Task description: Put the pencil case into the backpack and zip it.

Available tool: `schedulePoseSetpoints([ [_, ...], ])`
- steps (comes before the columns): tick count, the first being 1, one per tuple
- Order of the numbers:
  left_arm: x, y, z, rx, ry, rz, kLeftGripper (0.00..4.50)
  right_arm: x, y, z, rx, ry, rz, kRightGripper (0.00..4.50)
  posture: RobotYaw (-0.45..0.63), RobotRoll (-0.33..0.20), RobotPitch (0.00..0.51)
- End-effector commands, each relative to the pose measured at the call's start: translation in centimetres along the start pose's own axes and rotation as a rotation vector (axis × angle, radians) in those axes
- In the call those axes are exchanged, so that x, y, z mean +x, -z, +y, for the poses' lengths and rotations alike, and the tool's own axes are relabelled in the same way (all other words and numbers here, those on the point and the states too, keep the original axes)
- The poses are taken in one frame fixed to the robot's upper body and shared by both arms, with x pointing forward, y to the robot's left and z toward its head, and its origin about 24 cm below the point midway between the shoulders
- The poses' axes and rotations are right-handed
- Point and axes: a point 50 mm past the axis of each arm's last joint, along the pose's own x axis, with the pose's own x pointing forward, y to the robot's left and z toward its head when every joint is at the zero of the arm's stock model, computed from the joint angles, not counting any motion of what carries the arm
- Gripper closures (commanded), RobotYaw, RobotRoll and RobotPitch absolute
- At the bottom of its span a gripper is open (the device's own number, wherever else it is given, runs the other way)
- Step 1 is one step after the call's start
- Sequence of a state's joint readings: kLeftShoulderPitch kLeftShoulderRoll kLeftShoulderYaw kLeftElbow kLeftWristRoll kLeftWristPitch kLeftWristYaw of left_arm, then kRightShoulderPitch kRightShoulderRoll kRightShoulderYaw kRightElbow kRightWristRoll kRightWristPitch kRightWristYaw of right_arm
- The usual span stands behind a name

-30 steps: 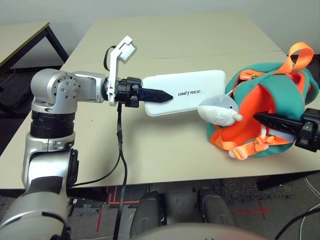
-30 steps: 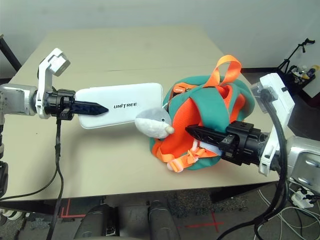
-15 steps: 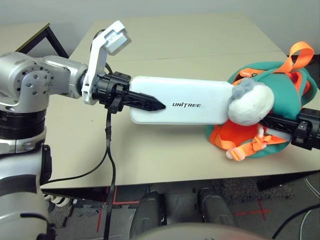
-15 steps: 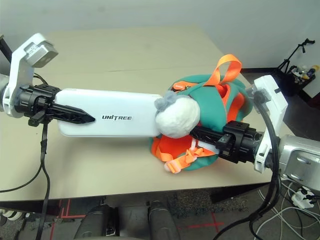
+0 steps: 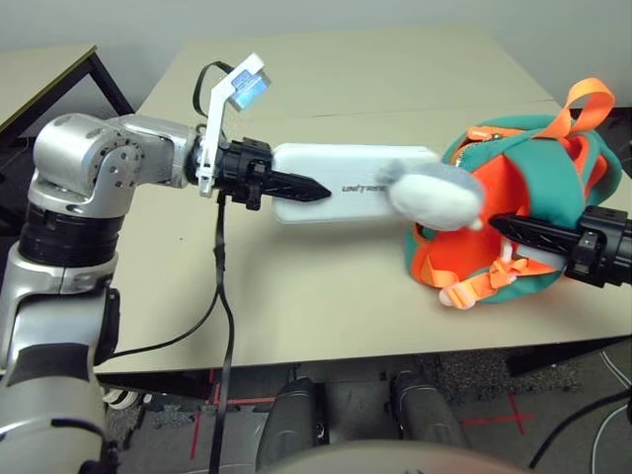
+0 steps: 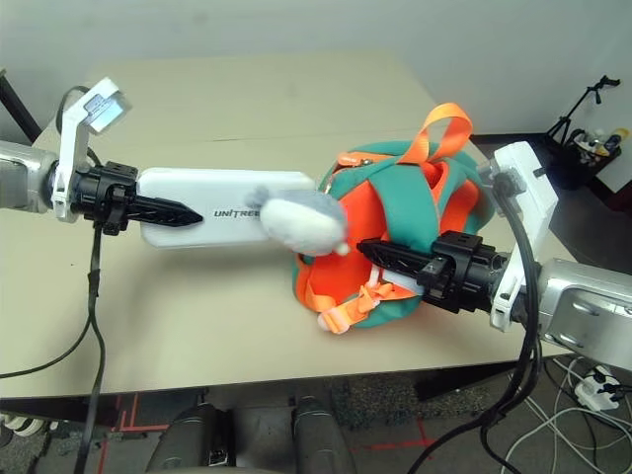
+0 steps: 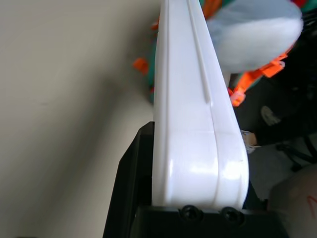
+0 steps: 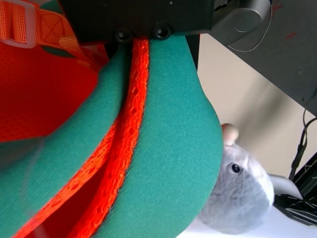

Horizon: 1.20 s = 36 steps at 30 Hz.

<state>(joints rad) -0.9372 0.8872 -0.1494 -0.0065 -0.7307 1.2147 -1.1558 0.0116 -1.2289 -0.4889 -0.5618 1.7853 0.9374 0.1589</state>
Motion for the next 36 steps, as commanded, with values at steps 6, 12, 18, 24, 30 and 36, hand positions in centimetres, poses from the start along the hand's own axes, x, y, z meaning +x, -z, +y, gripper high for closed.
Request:
schedulePoseSetpoints([
  [6, 1.0, -0.7, -0.5, 0.043, 0.07, 0.0, 3.17, 0.2, -0.3, 0.5, -0.031, -0.03, -0.012, 4.41, -0.12, 0.0, 0.053],
  [12, 1.2, -1.3, -1.1, 0.062, 0.115, -0.007, 3.17, 0.1, -0.4, 0.5, -0.036, -0.025, -0.017, 4.41, -0.13, 0.0, 0.051],
  [18, 2.0, -1.0, -1.3, 0.066, 0.151, 0.031, 3.17, 0.2, -0.5, 0.6, -0.043, -0.029, -0.02, 4.41, -0.13, 0.0, 0.052],
  [24, 2.9, -0.7, -0.9, 0.067, 0.184, 0.097, 3.17, 0.5, -0.6, 0.8, -0.052, -0.052, -0.031, 4.41, -0.12, 0.0, 0.054],
  [30, 4.4, -1.9, 0.5, 0.11, 0.168, 0.129, 3.17, 0.8, -0.4, 0.9, -0.049, -0.067, -0.038, 4.41, -0.12, 0.0, 0.055],
  [36, 6.1, -5.0, 1.5, 0.225, 0.153, 0.113, 3.17, 1.1, -0.2, 1.2, -0.046, -0.077, -0.05, 4.41, -0.14, 0.0, 0.055],
])
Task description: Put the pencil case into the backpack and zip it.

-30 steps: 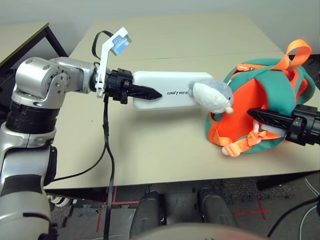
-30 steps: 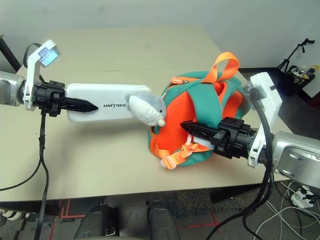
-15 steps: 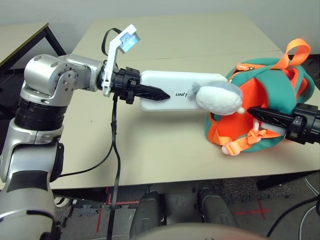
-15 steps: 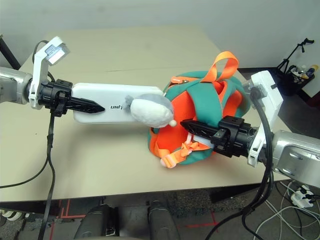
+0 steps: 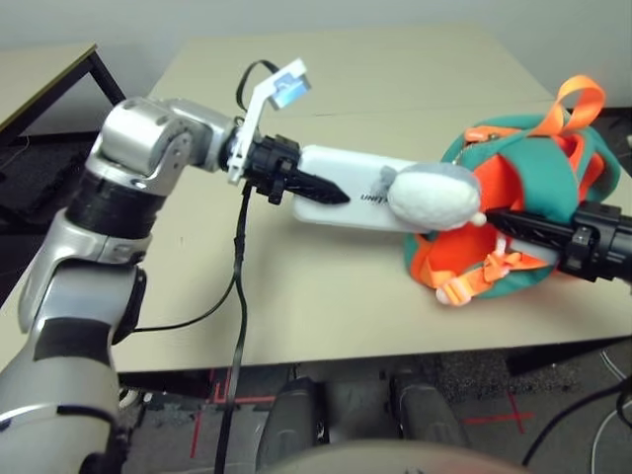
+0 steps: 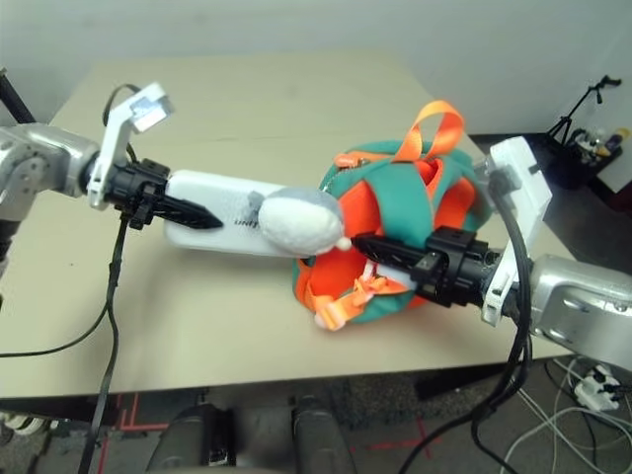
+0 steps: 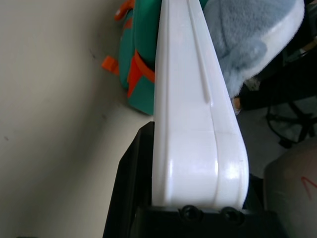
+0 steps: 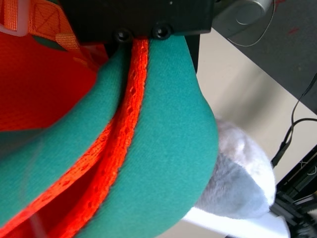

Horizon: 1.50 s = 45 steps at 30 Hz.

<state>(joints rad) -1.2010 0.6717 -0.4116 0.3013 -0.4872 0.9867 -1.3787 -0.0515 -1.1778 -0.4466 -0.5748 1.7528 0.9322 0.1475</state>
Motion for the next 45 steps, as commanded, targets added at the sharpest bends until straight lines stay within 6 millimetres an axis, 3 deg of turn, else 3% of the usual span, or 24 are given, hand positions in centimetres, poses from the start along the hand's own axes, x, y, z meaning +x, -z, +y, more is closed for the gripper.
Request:
schedulePoseSetpoints([
  [1, 0.4, -1.9, 0.4, 0.083, 0.0, 0.011, 3.17, 0.4, 0.0, 1.1, -0.022, -0.058, -0.014, 4.41, -0.15, 0.0, 0.055],
  [11, -0.1, -5.1, -1.4, 0.123, 0.178, 0.064, 3.17, 0.5, 0.2, 1.3, -0.024, -0.053, -0.023, 4.41, -0.17, 0.0, 0.045],
  [18, 1.5, -4.1, -1.0, 0.122, 0.211, 0.205, 3.17, 0.8, 0.2, 1.3, -0.032, -0.067, -0.028, 4.41, -0.17, 0.0, 0.035],
  [25, 4.9, -3.7, 0.2, 0.148, 0.198, 0.344, 3.17, 1.4, 0.0, 1.4, -0.039, -0.097, -0.027, 4.41, -0.17, 0.0, 0.041],
  [31, 7.3, -2.8, 0.2, 0.128, 0.23, 0.402, 3.17, 1.9, 0.1, 1.4, -0.038, -0.114, -0.026, 4.41, -0.17, 0.0, 0.049],
  [36, 6.9, -3.0, -0.2, 0.134, 0.24, 0.341, 3.17, 2.0, 0.1, 1.5, -0.04, -0.118, -0.027, 4.41, -0.17, 0.0, 0.05],
  [45, 1.8, -5.2, -0.9, 0.175, 0.144, 0.148, 0.24, 2.0, -0.2, 1.2, -0.047, -0.112, -0.026, 4.41, -0.15, 0.0, 0.046],
])
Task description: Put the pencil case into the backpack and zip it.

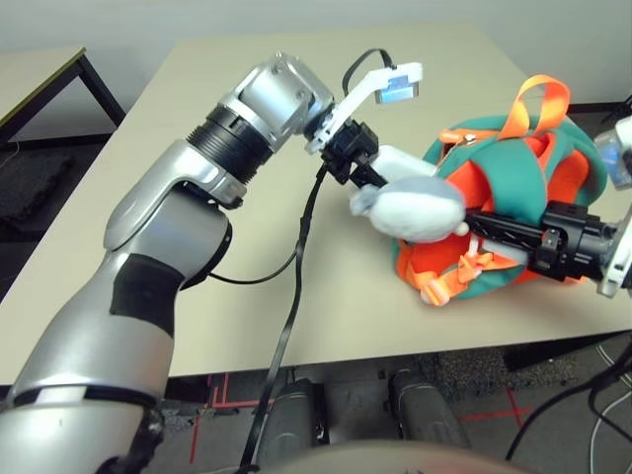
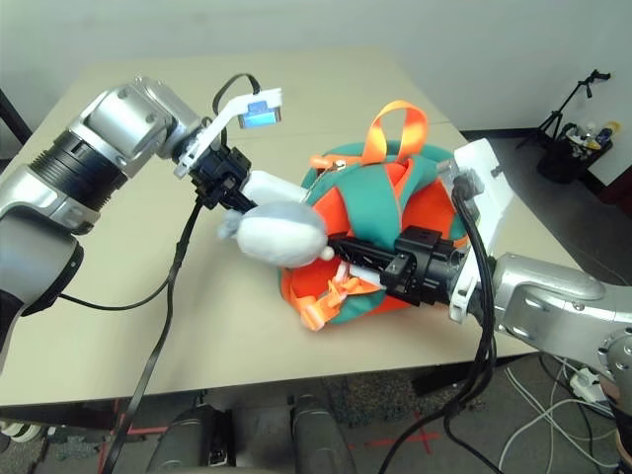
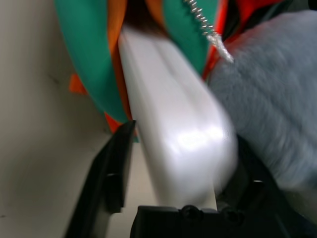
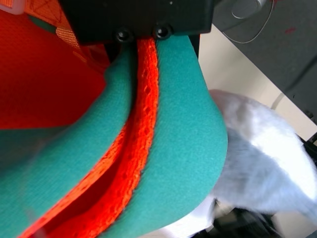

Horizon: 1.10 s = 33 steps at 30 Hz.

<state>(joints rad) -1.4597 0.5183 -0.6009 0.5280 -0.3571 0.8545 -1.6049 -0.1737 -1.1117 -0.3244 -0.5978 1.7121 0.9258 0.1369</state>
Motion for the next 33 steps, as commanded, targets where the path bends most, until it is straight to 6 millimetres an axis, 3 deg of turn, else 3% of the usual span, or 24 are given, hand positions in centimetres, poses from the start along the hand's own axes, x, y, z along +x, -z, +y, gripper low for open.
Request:
schedulePoseSetpoints([
  [1, -1.8, 0.2, -0.5, 0.012, -0.043, -0.035, 0.01, 0.2, -0.2, 0.4, -0.016, -0.037, -0.01, 4.41, -0.15, 0.0, 0.046],
  [5, -2.8, 1.0, -0.7, -0.002, -0.096, -0.06, 0.0, 0.3, -0.3, 0.3, -0.019, -0.039, -0.01, 4.41, -0.14, 0.0, 0.042],
  [8, -2.8, 1.4, -0.5, -0.02, -0.13, -0.088, 0.58, 0.4, -0.4, 0.2, -0.022, -0.044, -0.01, 4.41, -0.13, 0.0, 0.041],
  [17, -2.3, 1.2, 1.5, -0.033, -0.245, -0.176, 3.7, 0.6, -0.5, 0.1, -0.03, -0.048, -0.009, 4.41, -0.14, 0.0, 0.041],
  [20, -2.0, 0.8, 1.4, -0.035, -0.219, -0.194, 4.5, 0.6, -0.5, 0.0, -0.031, -0.045, -0.008, 4.41, -0.14, 0.0, 0.042],
  [33, -0.6, 0.1, 0.5, -0.035, -0.099, -0.191, 4.5, 0.4, -0.2, 0.1, -0.026, -0.03, -0.015, 4.41, -0.17, 0.0, 0.045],
])
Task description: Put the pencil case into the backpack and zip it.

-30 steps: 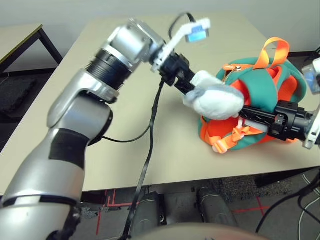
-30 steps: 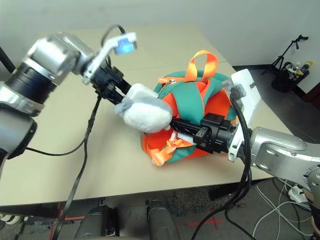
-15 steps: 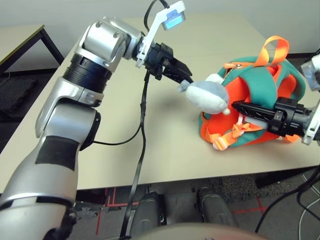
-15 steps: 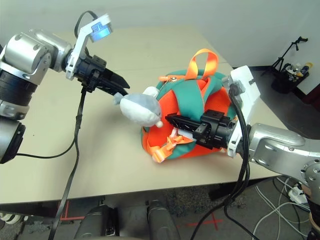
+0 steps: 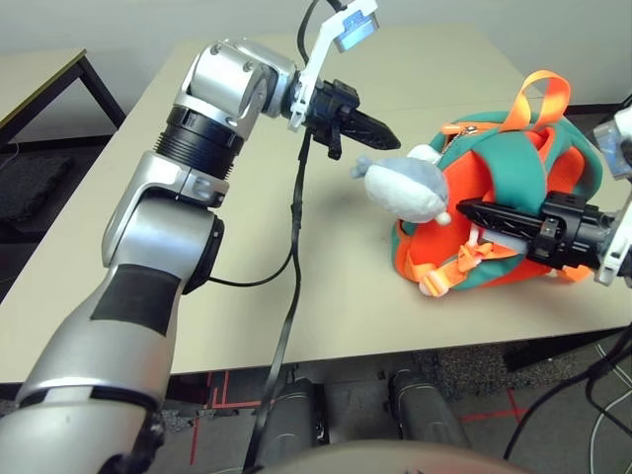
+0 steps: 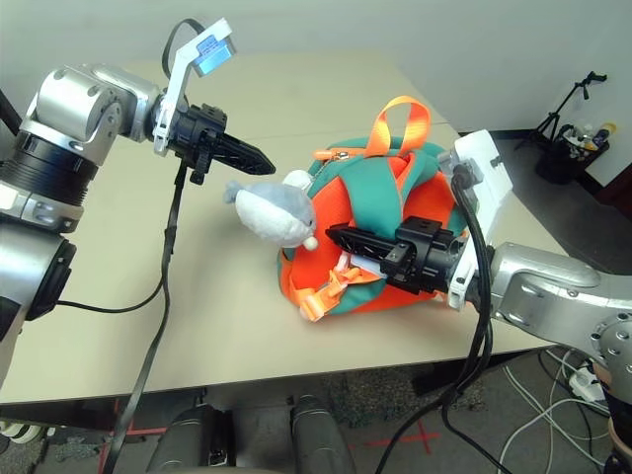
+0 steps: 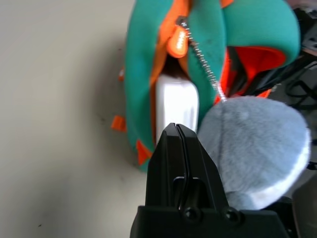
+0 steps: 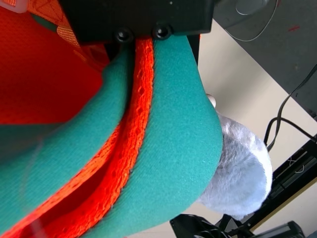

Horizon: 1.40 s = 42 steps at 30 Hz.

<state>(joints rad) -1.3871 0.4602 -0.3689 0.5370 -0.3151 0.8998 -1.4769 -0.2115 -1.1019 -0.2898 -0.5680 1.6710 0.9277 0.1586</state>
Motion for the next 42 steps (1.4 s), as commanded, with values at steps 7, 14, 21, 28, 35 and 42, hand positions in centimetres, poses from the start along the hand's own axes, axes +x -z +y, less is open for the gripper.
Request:
schedulePoseSetpoints([
  [7, 1.9, 1.1, 0.0, -0.035, 0.038, 0.033, 4.5, 0.1, -0.1, 0.8, -0.021, -0.034, -0.019, 4.41, -0.18, 0.0, 0.048],
  [14, 3.8, 2.1, 0.2, -0.073, 0.054, 0.032, 4.5, 0.2, 0.0, 1.0, -0.019, -0.035, -0.02, 4.41, -0.19, 0.0, 0.057],
  [21, 6.7, 1.5, 0.4, -0.077, 0.054, -0.014, 4.5, 0.3, 0.1, 1.0, -0.011, -0.042, -0.015, 4.41, -0.19, 0.0, 0.065],
  [28, 7.1, 1.0, 0.2, -0.047, 0.055, -0.035, 4.5, 0.4, 0.0, 0.8, -0.014, -0.046, -0.012, 4.41, -0.18, 0.0, 0.054],
  [35, 0.8, -0.2, -1.2, 0.137, 0.016, -0.038, 4.3, 0.4, -0.1, 0.5, -0.021, -0.048, -0.004, 4.41, -0.14, 0.0, 0.034],
  [42, -3.0, -0.7, -3.9, 0.283, 0.049, 0.049, 2.23, 0.6, -0.3, 0.1, -0.03, -0.062, 0.012, 4.41, -0.1, 0.0, 0.026],
])
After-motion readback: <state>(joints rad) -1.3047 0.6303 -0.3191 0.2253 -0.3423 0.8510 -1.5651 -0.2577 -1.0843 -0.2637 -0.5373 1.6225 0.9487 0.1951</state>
